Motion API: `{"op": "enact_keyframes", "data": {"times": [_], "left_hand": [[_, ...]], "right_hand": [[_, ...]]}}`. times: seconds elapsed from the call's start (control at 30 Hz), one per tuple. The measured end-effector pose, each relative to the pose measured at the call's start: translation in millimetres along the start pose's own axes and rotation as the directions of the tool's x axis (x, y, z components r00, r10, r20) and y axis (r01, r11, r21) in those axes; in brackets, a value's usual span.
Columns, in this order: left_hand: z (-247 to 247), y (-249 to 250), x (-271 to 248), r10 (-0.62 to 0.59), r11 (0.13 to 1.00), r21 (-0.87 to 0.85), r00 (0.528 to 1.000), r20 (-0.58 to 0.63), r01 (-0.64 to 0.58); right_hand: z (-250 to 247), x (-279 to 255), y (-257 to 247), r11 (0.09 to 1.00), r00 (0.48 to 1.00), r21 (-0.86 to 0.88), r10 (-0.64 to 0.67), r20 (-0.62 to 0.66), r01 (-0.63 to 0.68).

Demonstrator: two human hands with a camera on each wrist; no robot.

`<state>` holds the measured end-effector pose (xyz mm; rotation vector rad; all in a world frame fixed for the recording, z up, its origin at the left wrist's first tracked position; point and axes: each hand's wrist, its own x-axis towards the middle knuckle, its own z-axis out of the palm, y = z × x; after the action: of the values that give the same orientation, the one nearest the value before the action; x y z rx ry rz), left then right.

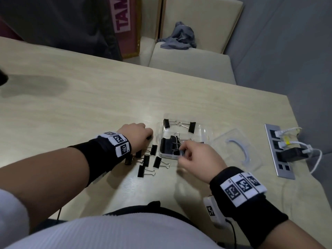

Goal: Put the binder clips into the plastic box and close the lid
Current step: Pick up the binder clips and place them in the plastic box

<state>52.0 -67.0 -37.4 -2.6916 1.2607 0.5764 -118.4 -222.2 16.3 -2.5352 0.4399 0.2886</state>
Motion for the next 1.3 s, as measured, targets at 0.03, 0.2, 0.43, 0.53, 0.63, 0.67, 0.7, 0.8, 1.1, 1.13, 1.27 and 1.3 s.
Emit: {"op": "enact_keyframes", "data": {"times": [0.03, 0.2, 0.43, 0.53, 0.63, 0.67, 0.7, 0.8, 1.1, 1.13, 1.27, 1.3], "left_hand": [[-1, -2, 1, -0.018, 0.999, -0.032, 1.000, -0.009, 0.018], [-18, -6, 7, -0.065, 0.982, -0.184, 0.983, -0.173, 0.033], [-42, 21, 13, 0.123, 0.962, -0.201, 0.948, -0.295, -0.187], [-44, 26, 12, 0.132, 0.962, -0.195, 0.948, -0.290, -0.193], [-42, 21, 5, 0.080, 0.963, -0.228, 0.959, -0.272, -0.145], [-40, 18, 3, 0.070, 0.967, -0.220, 0.966, -0.249, -0.127], [-38, 13, 0, 0.062, 0.972, -0.208, 0.975, -0.212, -0.107], [-31, 1, -9, 0.035, 0.991, -0.128, 0.999, -0.018, -0.038], [-4, -3, -24, 0.023, 1.000, -0.009, 0.974, 0.225, -0.022], [-4, -1, -23, 0.026, 1.000, -0.008, 0.976, 0.216, -0.025], [-6, 3, -22, 0.025, 0.999, -0.034, 0.978, 0.207, -0.019], [-7, 2, -21, 0.023, 0.999, -0.051, 0.979, 0.202, -0.013]], "right_hand": [[-5, 4, 1, 0.996, 0.998, 0.083, 0.032, -0.052, -0.028], [-21, 31, 12, 0.970, 0.943, 0.216, 0.171, -0.285, -0.111], [-22, 40, 10, 0.981, 0.965, 0.108, 0.181, -0.190, -0.163], [-10, 30, 0, 0.999, 0.995, 0.041, 0.019, -0.100, -0.015], [9, 15, -9, 0.991, 0.990, -0.035, -0.130, 0.060, 0.133], [17, 11, -12, 0.984, 0.982, -0.060, -0.163, 0.096, 0.169], [25, 8, -14, 0.977, 0.973, -0.080, -0.188, 0.132, 0.200], [47, 6, -13, 0.935, 0.929, -0.162, -0.271, 0.252, 0.316], [75, 1, -3, 0.873, 0.940, -0.354, -0.290, 0.178, 0.336], [77, 0, 0, 0.872, 0.943, -0.363, -0.286, 0.171, 0.330], [74, -2, 9, 0.891, 0.948, -0.330, -0.263, 0.181, 0.311], [70, -3, 9, 0.903, 0.947, -0.298, -0.265, 0.183, 0.310]]}}
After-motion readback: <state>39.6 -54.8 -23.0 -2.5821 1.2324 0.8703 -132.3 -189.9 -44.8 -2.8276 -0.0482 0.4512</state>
